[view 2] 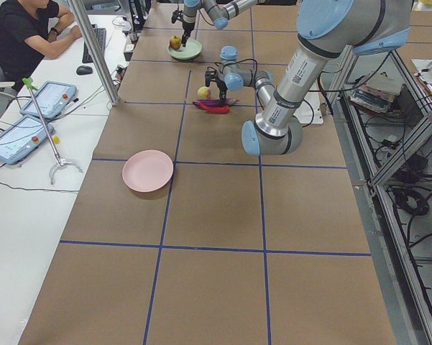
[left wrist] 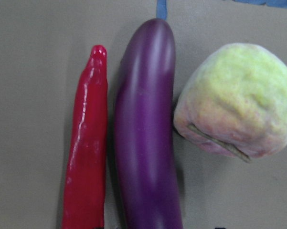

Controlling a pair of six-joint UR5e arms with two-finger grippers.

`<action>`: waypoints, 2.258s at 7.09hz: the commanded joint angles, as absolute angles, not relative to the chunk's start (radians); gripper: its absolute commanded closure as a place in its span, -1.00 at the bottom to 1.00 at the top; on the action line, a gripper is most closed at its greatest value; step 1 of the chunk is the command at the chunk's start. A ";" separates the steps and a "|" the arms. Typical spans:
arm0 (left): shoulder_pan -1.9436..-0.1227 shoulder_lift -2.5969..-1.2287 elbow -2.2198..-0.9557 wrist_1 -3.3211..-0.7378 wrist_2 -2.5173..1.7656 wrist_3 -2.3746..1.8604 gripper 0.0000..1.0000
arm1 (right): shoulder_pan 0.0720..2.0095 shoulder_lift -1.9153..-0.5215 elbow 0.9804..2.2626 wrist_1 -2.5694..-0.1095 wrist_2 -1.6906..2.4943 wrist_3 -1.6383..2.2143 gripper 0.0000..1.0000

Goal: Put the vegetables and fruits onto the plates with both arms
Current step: 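Grasp the purple eggplant with left gripper while right gripper releases the apple, then carry the eggplant to the pink plate with left gripper while right arm returns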

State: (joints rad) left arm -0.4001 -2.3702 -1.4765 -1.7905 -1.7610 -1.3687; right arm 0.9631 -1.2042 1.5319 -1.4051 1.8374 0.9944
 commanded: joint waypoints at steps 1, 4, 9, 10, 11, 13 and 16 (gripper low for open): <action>-0.399 -2.368 -1.463 -1.789 -1.761 -1.362 0.02 | 0.960 -1.204 1.532 -1.405 1.836 0.996 -1.00; -0.408 -2.368 -1.498 -1.778 -1.763 -1.370 1.00 | 0.957 -1.204 1.542 -1.405 1.836 0.996 -1.00; -0.710 -2.088 -1.819 -1.651 -1.775 -1.366 1.00 | 0.685 -1.076 1.752 -1.407 1.859 1.546 -1.00; -0.785 -2.051 -1.812 -1.651 -1.826 -1.262 1.00 | 0.645 -1.025 1.746 -1.410 1.859 1.666 -1.00; -0.826 -2.033 -1.796 -1.654 -1.856 -1.202 1.00 | 0.628 -0.987 1.727 -1.411 1.858 1.724 -1.00; -0.834 -2.029 -1.778 -1.654 -1.855 -1.192 0.99 | 0.606 -0.814 1.518 -1.411 1.856 1.900 -1.00; -0.906 -2.031 -1.694 -1.667 -1.856 -1.106 0.99 | 0.571 -0.808 1.483 -1.428 1.859 1.977 -1.00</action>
